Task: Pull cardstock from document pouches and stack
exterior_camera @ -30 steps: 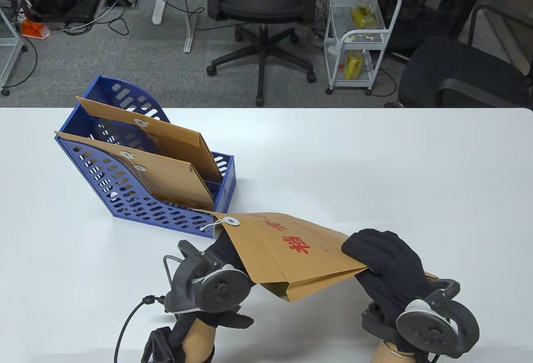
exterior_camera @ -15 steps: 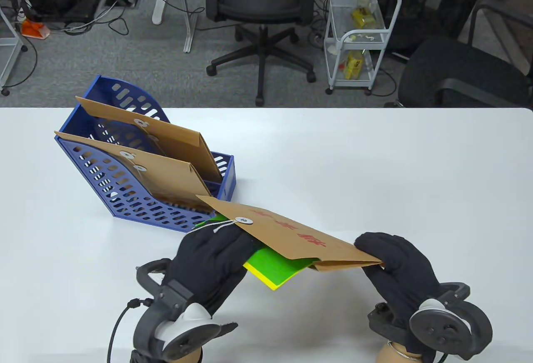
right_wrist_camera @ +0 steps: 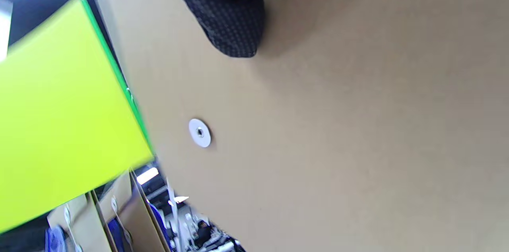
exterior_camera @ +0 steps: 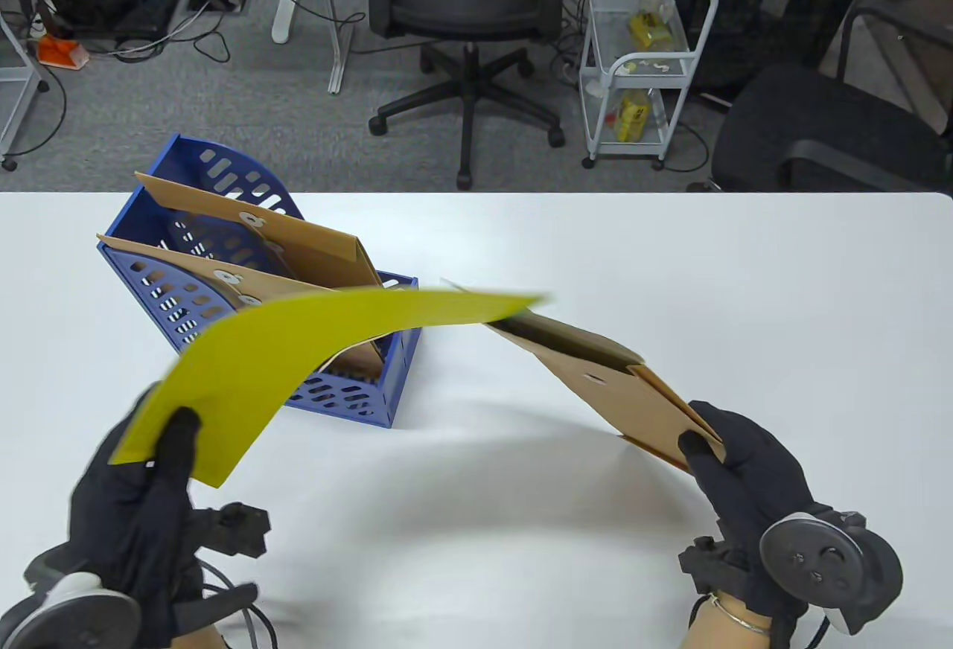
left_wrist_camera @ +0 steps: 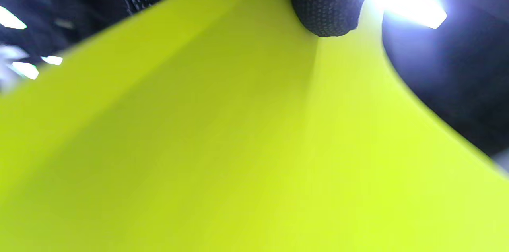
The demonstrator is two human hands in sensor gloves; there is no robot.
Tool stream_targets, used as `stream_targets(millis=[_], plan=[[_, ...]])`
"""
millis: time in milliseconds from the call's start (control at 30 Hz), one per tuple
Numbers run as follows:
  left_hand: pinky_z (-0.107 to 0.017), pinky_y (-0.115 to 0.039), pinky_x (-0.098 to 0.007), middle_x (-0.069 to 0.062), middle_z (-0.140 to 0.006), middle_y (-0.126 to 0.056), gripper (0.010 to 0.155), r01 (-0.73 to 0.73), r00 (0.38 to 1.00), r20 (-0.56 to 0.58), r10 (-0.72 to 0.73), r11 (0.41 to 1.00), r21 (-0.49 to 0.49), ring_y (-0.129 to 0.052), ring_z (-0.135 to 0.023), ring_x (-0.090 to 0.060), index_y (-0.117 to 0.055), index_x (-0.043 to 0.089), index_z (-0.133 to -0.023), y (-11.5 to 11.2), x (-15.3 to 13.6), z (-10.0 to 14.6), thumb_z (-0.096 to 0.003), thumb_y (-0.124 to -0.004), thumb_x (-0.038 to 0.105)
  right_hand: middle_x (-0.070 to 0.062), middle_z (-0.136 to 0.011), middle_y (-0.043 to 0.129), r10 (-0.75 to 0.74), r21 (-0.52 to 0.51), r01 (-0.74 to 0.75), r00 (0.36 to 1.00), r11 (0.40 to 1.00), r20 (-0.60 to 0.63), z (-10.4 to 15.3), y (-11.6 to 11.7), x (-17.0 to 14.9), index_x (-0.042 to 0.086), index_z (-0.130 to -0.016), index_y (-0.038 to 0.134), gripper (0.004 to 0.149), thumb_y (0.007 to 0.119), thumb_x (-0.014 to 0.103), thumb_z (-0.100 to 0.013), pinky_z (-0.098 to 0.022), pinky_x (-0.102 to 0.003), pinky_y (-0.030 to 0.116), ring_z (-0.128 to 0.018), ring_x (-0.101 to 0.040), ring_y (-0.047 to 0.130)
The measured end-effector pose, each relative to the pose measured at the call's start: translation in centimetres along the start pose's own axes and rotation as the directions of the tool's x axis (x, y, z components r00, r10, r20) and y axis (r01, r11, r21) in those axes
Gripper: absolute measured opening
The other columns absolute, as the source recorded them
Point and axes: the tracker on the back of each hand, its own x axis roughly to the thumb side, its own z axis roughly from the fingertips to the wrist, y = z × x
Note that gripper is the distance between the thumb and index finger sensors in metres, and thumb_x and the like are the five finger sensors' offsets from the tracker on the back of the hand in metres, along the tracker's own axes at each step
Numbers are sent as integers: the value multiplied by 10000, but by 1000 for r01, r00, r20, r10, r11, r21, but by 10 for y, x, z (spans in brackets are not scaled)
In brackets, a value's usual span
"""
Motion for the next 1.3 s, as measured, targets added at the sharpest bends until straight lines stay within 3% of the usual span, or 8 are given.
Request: stream_targets(millis=[167,433,600,700,833,900,1133,1300], plan=[[-468,-873,-342,-53,-795,-967,382,-156,942,-278,187,979,128,-996,-575,-137,-736,162,-992,19,-73,1,-670,-736,366,21,-897,890,-63,20,63,998,998,3,-1,6,-3,305,-971,726,315,798,352,-668,-620,-480,775,-739,-247,948],[-449,-871,-352,-74,-771,-971,387,-358,836,-411,363,929,92,-993,-551,-146,-731,138,-1002,37,-132,13,-673,-733,343,19,-899,888,-65,41,65,998,997,1,-3,12,-3,306,-974,722,318,796,353,-669,-622,-479,775,-742,-246,946],[-458,-865,-361,-75,-774,-972,387,-581,757,-421,500,810,-84,-988,-556,-151,-734,144,-1008,37,-141,7,-675,-736,342,21,-900,887,-68,42,68,998,997,1,-4,13,-2,305,-974,723,317,795,353,-669,-622,-480,774,-743,-247,945],[-462,-865,-362,-72,-774,-973,388,-586,783,-416,463,772,-244,-988,-559,-149,-739,148,-1009,26,-136,3,-675,-739,346,21,-900,888,-60,38,60,998,997,-1,-3,12,-2,306,-974,722,317,795,352,-669,-621,-481,775,-742,-247,946],[-456,-870,-360,-70,-768,-979,387,-544,813,-414,410,787,-291,-993,-552,-147,-748,147,-1003,8,-129,4,-671,-743,346,19,-901,886,-55,29,55,998,998,-8,-3,12,-3,302,-976,721,316,792,350,-672,-620,-481,775,-741,-248,946],[-452,-870,-363,-74,-762,-983,387,-549,815,-425,393,757,-354,-995,-546,-151,-753,142,-1001,-1,-129,5,-669,-748,342,16,-902,885,-60,31,61,998,998,-13,-3,12,-4,298,-979,719,319,790,351,-673,-619,-481,775,-740,-249,946],[-463,-867,-380,-77,-757,-991,389,-458,887,-420,194,495,-738,-994,-551,-159,-772,145,-997,-45,-131,13,-662,-761,343,13,-902,884,-67,22,67,997,997,-32,-4,11,-7,289,-987,713,325,787,350,-676,-616,-479,776,-738,-247,945],[-473,-861,-394,-84,-759,-989,391,-400,902,-432,-7,362,-842,-991,-560,-165,-776,140,-994,-79,-145,22,-659,-765,341,12,-903,883,-71,28,72,997,997,-32,-4,12,-7,289,-988,712,326,785,350,-677,-616,-479,776,-737,-247,945]])
